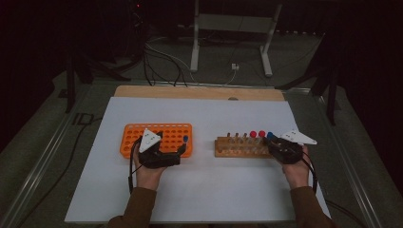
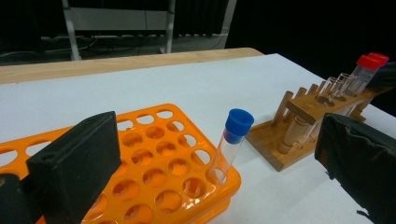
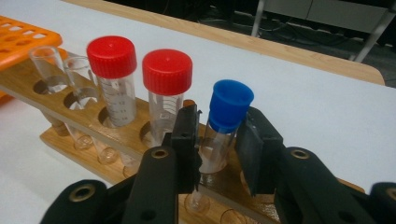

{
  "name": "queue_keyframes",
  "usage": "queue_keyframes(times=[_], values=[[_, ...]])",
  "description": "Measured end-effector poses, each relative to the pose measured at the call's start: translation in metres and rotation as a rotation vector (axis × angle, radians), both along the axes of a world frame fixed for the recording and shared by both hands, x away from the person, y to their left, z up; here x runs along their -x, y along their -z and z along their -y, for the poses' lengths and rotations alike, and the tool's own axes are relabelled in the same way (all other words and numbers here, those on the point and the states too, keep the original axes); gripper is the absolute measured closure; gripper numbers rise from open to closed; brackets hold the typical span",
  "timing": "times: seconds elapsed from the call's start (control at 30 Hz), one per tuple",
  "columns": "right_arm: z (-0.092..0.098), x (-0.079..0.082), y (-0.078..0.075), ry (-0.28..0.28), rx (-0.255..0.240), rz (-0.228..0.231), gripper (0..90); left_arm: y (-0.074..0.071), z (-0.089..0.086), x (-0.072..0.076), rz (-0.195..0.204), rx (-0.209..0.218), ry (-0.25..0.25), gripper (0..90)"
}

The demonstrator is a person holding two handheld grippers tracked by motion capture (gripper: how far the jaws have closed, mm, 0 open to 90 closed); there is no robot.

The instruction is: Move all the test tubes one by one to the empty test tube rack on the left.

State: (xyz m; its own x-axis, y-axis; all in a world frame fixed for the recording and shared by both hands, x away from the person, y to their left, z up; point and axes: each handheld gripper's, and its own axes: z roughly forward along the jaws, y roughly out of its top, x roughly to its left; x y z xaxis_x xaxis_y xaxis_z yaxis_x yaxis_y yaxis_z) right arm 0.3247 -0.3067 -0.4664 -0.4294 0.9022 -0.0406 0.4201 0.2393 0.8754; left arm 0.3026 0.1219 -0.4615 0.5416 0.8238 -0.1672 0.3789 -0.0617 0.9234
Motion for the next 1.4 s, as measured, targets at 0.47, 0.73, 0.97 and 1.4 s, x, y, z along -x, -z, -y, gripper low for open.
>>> queue_keyframes(times=[0.47, 0.73, 0.97, 1.4], values=[[0.009, 0.007, -0.015, 0.005, -0.099, 0.042, 76.3, -0.002, -0.001, 0.001, 0.008, 0.001, -0.001, 1.1], [0.012, 0.018, -0.039, 0.008, -0.124, 0.114, 76.3, -0.003, 0.0, 0.001, 0.008, -0.005, -0.002, 1.1], [0.014, 0.027, -0.057, -0.013, -0.147, 0.147, 76.3, -0.005, 0.002, 0.002, 0.016, -0.008, 0.004, 1.1], [-0.014, 0.034, -0.064, -0.142, -0.146, 0.111, 76.2, -0.012, 0.016, 0.006, 0.04, -0.01, 0.057, 0.7]])
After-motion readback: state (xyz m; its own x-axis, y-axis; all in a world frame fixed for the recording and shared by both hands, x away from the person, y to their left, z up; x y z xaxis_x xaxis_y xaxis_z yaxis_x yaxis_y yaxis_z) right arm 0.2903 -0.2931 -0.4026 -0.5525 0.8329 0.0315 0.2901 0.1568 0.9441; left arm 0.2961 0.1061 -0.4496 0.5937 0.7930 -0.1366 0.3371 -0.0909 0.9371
